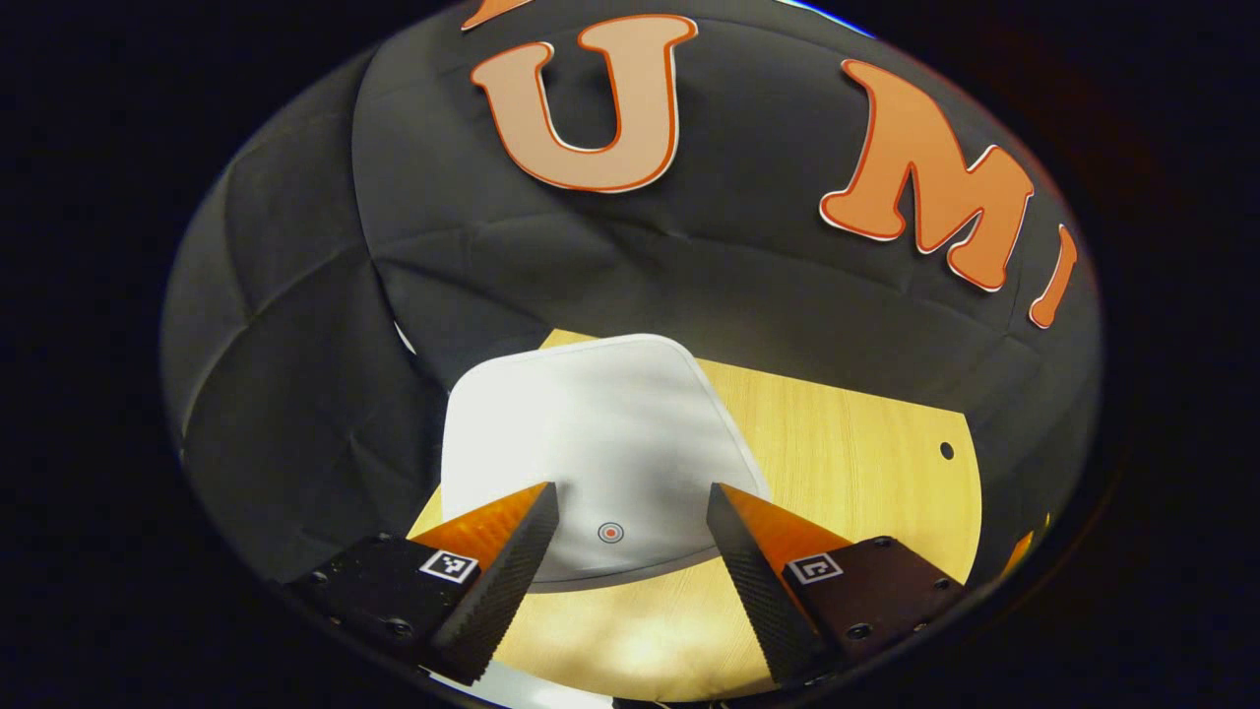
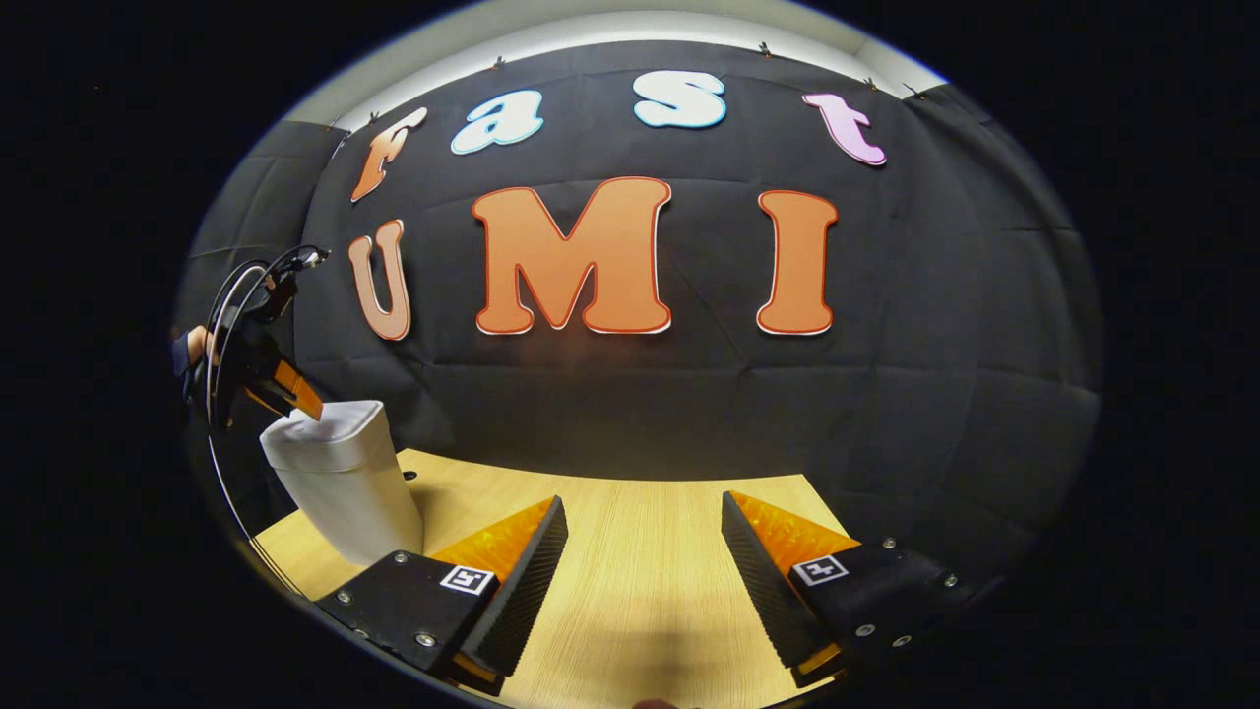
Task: Press the lid of the desktop garbage bin to open it, pick up the crumpled paper on the desktop and throw it into the bin, then pick up the pop can on the desktop and drop it into the bin, and finally close the garbage bin lid.
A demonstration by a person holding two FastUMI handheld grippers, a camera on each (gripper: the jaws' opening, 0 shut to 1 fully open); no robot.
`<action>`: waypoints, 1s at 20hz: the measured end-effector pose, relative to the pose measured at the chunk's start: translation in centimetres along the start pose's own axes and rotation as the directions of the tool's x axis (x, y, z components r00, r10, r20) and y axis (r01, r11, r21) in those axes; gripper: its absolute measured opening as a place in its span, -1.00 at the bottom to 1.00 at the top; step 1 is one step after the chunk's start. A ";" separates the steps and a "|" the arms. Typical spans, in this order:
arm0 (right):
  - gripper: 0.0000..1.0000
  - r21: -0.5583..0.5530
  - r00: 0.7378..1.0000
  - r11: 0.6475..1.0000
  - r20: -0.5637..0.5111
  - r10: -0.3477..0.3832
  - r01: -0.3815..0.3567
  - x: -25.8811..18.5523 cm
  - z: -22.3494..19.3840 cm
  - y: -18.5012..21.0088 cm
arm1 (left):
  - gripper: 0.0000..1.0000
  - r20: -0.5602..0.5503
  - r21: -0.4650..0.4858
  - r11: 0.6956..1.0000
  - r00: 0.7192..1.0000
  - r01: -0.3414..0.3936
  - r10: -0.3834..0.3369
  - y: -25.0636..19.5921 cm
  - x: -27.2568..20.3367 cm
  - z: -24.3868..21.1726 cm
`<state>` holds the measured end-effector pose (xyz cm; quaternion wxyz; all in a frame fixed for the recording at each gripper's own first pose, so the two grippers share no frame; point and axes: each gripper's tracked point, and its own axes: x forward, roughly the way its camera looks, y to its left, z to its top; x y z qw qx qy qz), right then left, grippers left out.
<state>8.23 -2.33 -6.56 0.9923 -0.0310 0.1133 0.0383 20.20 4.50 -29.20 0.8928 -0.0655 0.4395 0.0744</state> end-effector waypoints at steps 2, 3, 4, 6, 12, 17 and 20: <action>0.88 -0.001 1.000 1.000 0.004 0.005 -0.005 0.0 0.2 0.3 | 0.96 0.054 -0.022 1.000 0.998 0.017 -0.016 -0.2 -0.2 0.6; 0.88 -0.002 1.000 1.000 0.006 0.009 -0.009 -0.1 0.3 0.5 | 0.96 0.087 -0.030 0.999 0.996 0.027 -0.024 -0.6 -0.3 1.4; 0.88 -0.005 1.000 1.000 0.006 0.013 -0.013 -0.1 0.3 0.7 | 0.96 0.115 -0.034 0.999 0.993 0.035 -0.031 -0.8 -0.3 2.1; 0.88 -0.016 1.000 1.000 0.002 0.020 -0.020 0.0 0.2 1.1 | 0.96 0.180 -0.035 0.998 0.983 0.046 -0.039 -1.2 -0.2 3.0; 0.88 -0.015 0.999 0.999 0.006 0.042 -0.042 0.0 0.6 2.2 | 0.94 0.327 0.001 0.998 0.943 0.059 -0.056 -3.2 -4.2 3.8; 0.88 -0.025 0.999 0.999 0.017 0.045 -0.045 0.0 1.1 2.5 | 0.94 0.445 0.057 0.996 0.891 0.074 -0.092 -5.1 -7.4 3.9; 0.88 -0.025 0.999 0.999 0.007 0.048 -0.048 0.2 0.8 2.9 | 0.94 0.495 0.084 0.991 0.859 0.102 -0.130 -7.5 -8.3 3.7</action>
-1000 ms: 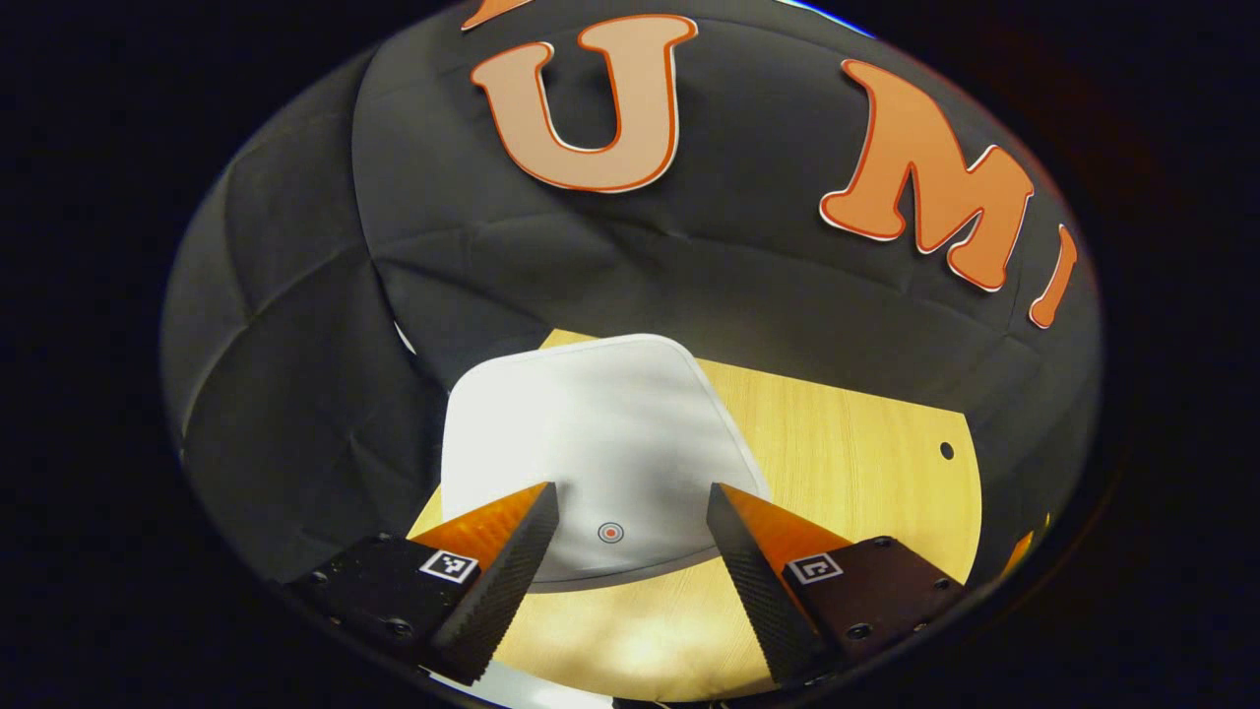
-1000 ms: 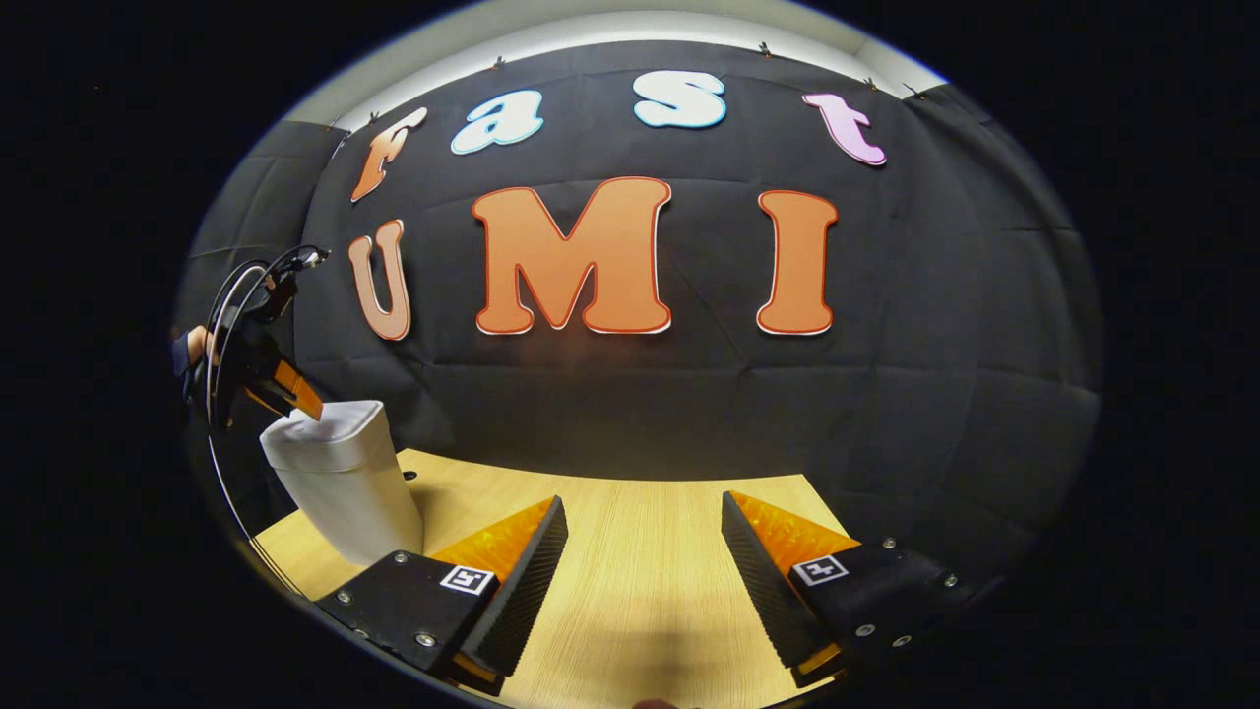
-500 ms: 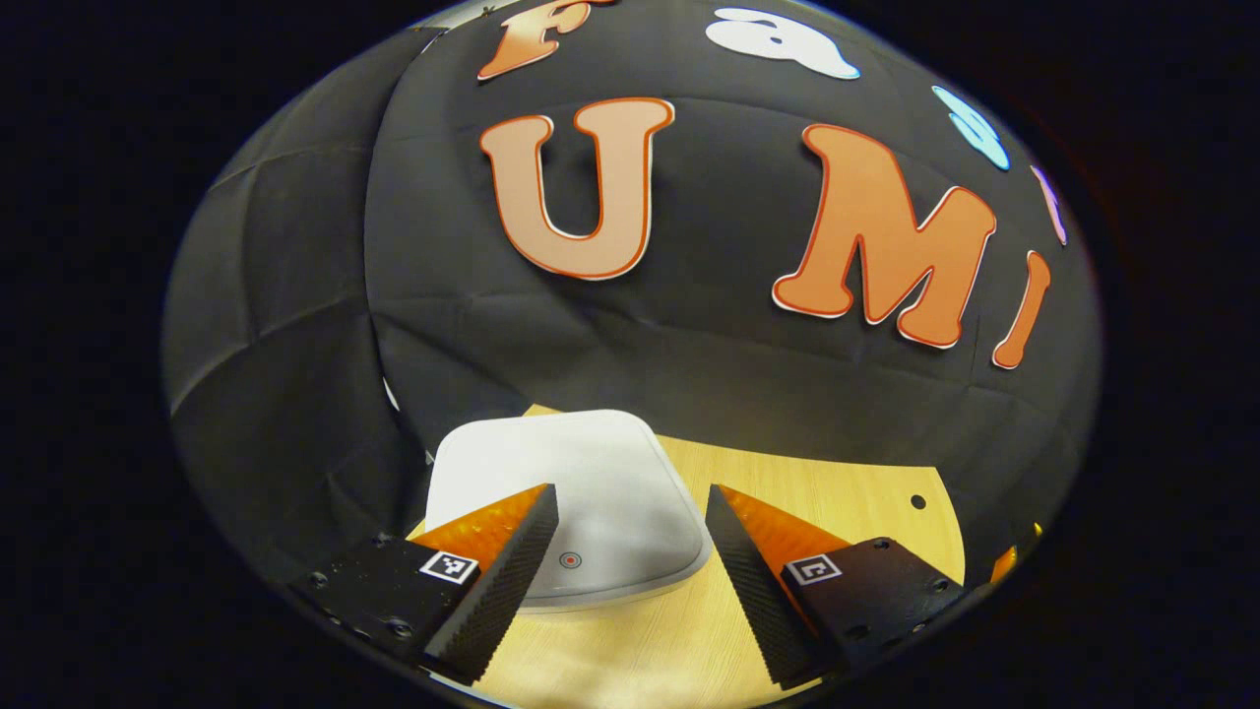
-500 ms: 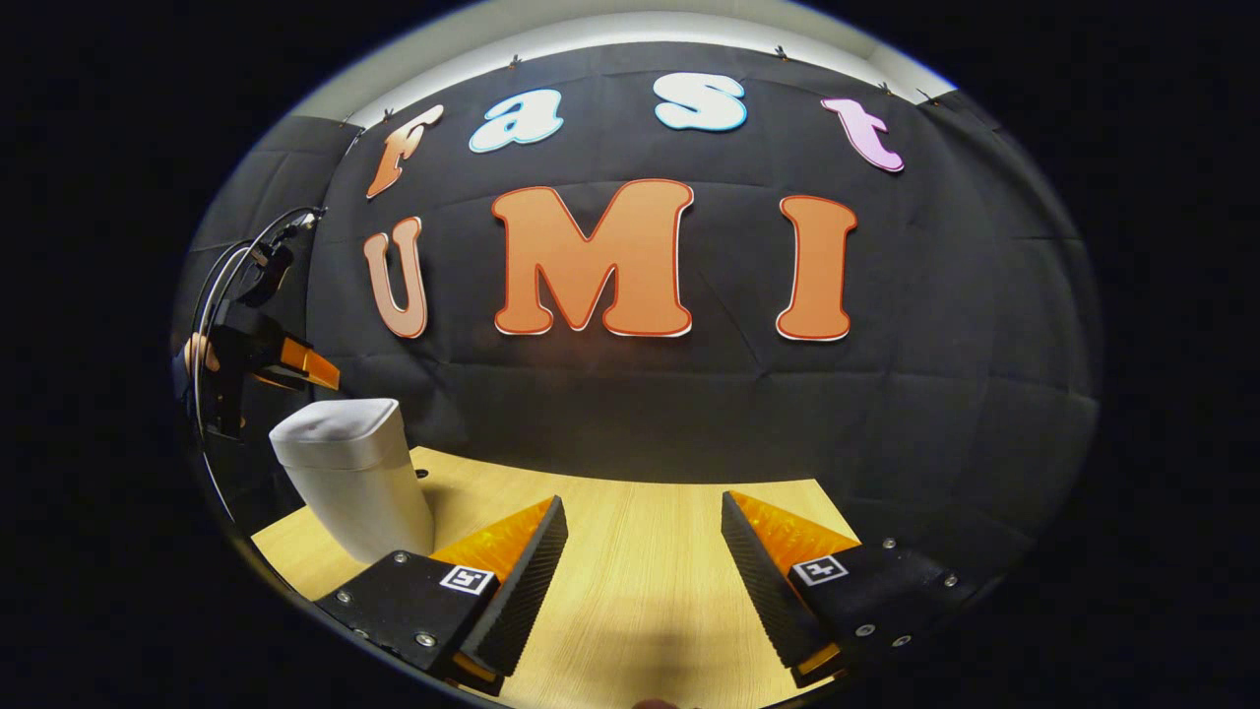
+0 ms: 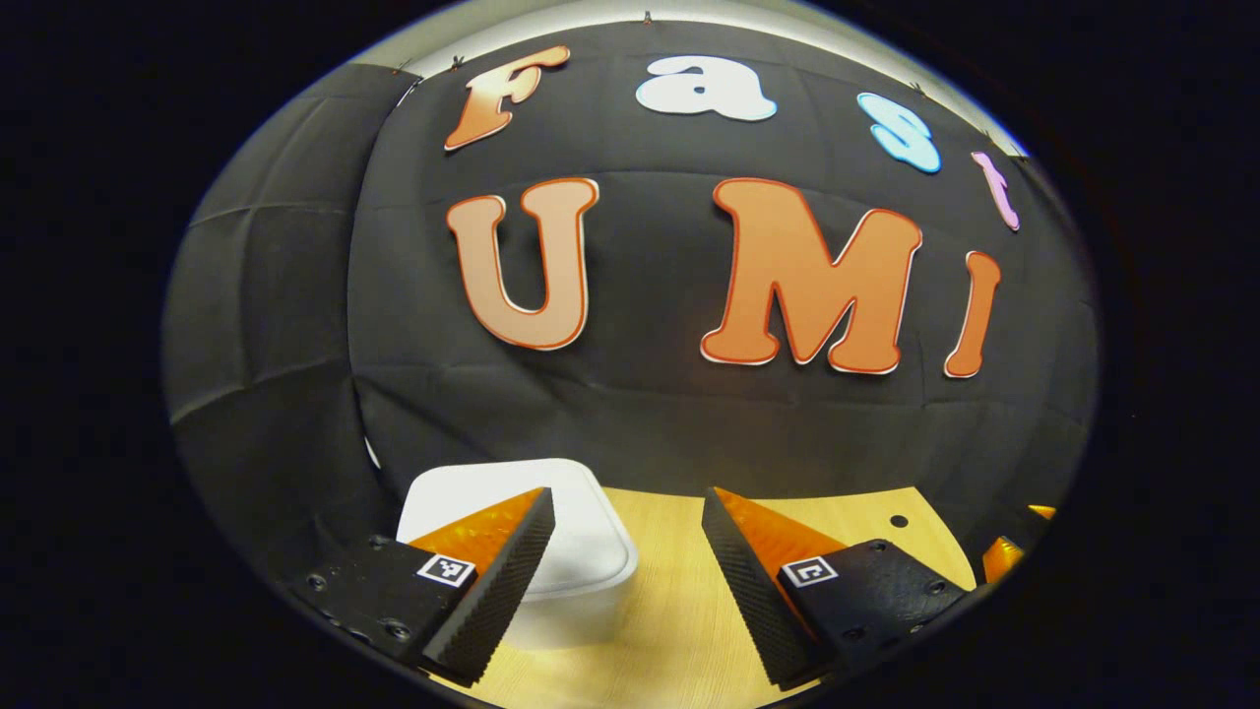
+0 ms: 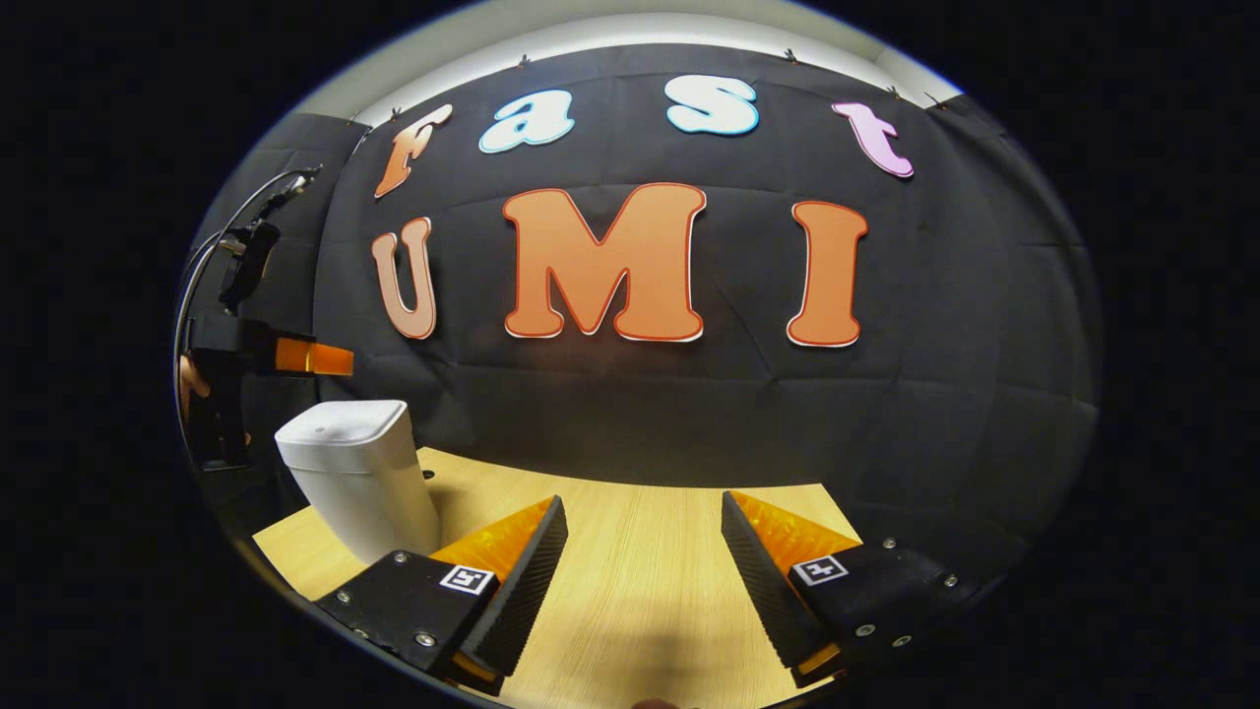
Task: Press the lid of the desktop garbage bin to open it, pick up the crumpled paper on the desktop and throw it into the bin, then pick up the pop can on the desktop and drop it into the bin, and finally close the garbage bin lid.
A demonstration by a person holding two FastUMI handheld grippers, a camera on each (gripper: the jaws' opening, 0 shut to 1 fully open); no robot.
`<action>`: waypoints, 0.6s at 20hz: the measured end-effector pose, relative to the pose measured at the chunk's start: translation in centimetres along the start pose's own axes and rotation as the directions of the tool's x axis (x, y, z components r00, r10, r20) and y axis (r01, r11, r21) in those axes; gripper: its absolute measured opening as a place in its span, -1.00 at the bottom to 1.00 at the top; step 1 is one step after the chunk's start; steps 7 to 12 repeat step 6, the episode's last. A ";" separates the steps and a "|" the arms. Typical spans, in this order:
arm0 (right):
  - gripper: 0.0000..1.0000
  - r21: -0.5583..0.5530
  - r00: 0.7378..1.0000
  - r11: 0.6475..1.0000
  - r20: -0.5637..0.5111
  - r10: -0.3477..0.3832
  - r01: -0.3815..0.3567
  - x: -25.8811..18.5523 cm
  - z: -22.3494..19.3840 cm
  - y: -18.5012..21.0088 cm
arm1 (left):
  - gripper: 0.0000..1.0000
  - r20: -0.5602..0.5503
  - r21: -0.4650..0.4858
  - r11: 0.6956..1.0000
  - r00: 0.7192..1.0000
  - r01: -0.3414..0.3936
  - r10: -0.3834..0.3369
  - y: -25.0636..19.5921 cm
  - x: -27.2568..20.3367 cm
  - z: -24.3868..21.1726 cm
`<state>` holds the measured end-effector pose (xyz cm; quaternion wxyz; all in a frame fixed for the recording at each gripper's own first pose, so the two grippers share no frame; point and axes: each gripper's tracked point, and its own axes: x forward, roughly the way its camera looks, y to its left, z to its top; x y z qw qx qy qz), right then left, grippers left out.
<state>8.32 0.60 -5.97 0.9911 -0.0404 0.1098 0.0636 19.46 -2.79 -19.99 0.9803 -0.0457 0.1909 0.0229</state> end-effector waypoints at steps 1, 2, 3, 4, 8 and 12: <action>0.88 0.000 1.000 1.000 0.000 0.001 -0.001 0.0 0.0 0.0 | 0.94 0.020 0.001 1.000 1.000 0.013 -0.013 -0.6 -0.5 0.2; 0.88 0.001 1.000 1.000 -0.001 -0.002 0.002 0.0 0.1 0.0 | 0.93 0.048 -0.001 1.000 0.998 0.030 -0.030 -1.3 -0.7 0.6; 0.88 0.007 1.000 1.000 -0.001 0.003 -0.003 0.0 0.1 0.1 | 0.93 0.081 -0.007 0.999 0.996 0.035 -0.035 -1.6 -1.3 1.1; 0.88 0.008 1.000 1.000 -0.002 0.004 -0.004 -0.1 0.0 0.2 | 0.92 0.102 -0.008 0.999 0.994 0.037 -0.036 -1.8 -1.6 1.4; 0.88 0.010 1.000 1.000 -0.003 0.005 -0.005 0.2 -0.2 0.2 | 0.90 0.129 -0.005 0.999 0.990 0.048 -0.047 -3.1 -2.0 1.4; 0.88 0.010 1.000 1.000 -0.003 0.005 -0.005 0.2 -0.2 0.2 | 0.90 0.129 -0.005 0.999 0.990 0.048 -0.047 -3.1 -2.0 1.4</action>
